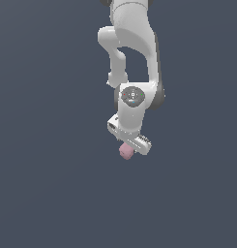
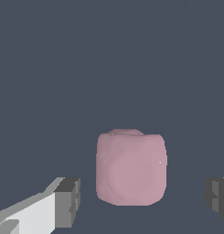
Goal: Pick up the object and move it to a goal position.
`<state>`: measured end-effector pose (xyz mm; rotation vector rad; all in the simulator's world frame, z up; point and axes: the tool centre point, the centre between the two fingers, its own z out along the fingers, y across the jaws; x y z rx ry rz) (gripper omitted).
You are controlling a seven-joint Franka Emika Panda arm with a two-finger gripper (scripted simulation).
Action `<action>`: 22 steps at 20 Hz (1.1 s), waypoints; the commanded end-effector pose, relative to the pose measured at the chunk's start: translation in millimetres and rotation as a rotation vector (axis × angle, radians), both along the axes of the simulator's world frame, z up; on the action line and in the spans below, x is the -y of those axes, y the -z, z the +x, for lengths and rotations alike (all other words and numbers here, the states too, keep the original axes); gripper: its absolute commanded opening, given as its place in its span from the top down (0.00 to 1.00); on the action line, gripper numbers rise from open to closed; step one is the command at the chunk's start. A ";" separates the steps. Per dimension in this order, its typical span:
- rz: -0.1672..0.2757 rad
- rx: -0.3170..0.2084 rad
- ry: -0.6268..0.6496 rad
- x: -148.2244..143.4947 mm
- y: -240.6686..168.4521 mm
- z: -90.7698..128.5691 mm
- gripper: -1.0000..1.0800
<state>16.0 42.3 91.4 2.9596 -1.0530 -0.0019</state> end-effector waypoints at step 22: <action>0.000 0.001 0.021 -2.1 52.1 0.6 0.04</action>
